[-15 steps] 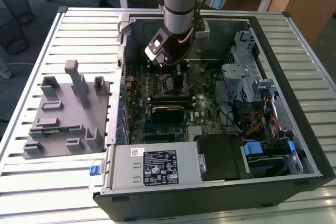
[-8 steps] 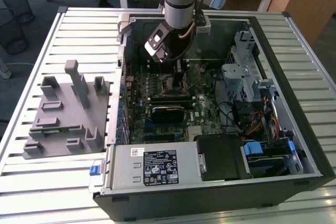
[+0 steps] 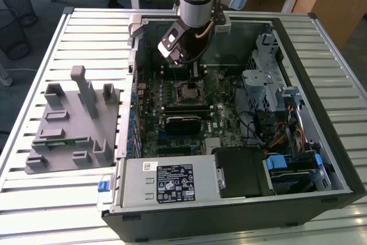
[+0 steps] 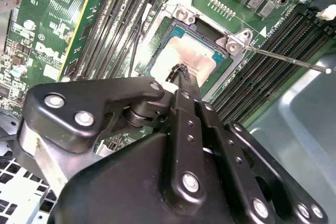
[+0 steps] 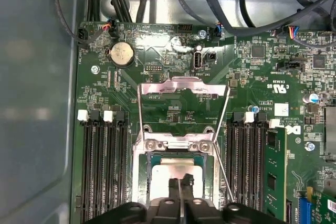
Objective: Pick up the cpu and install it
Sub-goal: 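Place the cpu into insertion slot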
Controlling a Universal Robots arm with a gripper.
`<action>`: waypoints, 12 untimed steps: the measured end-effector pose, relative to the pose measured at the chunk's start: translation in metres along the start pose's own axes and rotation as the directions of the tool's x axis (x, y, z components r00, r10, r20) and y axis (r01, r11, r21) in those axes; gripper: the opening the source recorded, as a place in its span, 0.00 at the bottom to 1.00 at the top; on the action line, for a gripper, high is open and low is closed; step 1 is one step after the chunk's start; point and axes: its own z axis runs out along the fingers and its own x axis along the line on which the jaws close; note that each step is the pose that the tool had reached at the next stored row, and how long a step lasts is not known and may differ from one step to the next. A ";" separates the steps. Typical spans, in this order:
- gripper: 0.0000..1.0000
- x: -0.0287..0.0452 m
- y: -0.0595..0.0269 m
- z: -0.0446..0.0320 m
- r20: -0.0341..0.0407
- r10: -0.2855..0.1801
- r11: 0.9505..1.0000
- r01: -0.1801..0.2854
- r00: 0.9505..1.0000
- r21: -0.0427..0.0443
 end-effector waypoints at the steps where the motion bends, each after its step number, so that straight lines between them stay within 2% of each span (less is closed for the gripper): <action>1: 0.12 0.0000 0.0000 -0.0005 0.000 0.000 1.000 0.000 1.000 0.000; 12: 0.11 -0.0002 0.0002 -0.0062 0.000 0.000 1.000 0.000 1.000 0.000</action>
